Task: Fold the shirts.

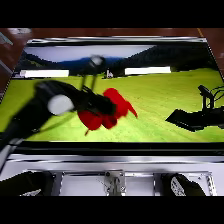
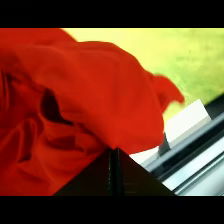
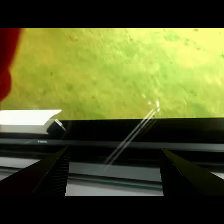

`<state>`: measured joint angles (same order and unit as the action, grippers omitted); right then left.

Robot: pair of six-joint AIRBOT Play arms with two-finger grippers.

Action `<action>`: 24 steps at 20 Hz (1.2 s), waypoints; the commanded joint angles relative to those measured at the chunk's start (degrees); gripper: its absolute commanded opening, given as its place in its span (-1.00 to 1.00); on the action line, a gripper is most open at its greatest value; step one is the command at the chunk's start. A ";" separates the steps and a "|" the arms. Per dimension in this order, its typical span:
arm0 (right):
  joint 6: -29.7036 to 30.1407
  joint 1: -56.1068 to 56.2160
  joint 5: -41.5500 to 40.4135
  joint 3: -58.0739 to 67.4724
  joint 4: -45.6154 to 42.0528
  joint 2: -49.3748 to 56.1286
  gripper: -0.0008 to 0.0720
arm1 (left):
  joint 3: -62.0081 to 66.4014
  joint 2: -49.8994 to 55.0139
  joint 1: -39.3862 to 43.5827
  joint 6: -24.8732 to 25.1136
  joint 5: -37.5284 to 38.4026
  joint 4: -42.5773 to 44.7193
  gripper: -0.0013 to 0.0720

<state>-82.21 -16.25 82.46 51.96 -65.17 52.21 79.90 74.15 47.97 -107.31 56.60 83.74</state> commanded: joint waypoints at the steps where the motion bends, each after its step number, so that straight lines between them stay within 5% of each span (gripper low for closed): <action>1: 1.11 0.00 2.84 0.00 -3.28 -0.04 0.87 | -5.68 6.91 7.28 -12.44 -12.33 0.55 -0.74; 3: 1.11 0.00 2.62 -0.02 -5.79 -0.04 0.87 | -3.85 8.20 5.42 -12.44 -11.47 0.79 0.78; 4: 1.14 0.00 2.29 -0.02 -7.17 -0.04 0.87 | -2.49 7.74 2.97 -12.24 -8.02 2.34 0.87; 7: 1.40 -0.02 0.83 -0.02 -12.09 -0.04 0.87 | 0.35 4.83 -7.87 -7.28 5.01 8.48 0.87; 10: 1.46 -0.07 -0.44 -0.33 -14.95 0.31 0.87 | -2.27 3.50 -21.42 -4.96 13.55 4.87 0.87; 14: 1.79 -0.07 -0.42 -3.45 -9.16 4.59 0.87 | -14.91 5.44 -31.12 0.85 10.05 -11.78 0.87; 18: 4.52 -0.04 -0.92 -6.14 3.08 10.51 0.87 | -20.20 7.96 -30.58 4.22 3.08 -19.43 0.87; 24: 3.41 0.44 -2.19 -6.14 6.19 14.95 0.87 | -20.06 16.17 -28.35 6.21 -3.69 -27.85 0.87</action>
<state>-78.35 -16.19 80.47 46.04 -61.89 65.14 60.34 86.91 19.11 -102.56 56.03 61.12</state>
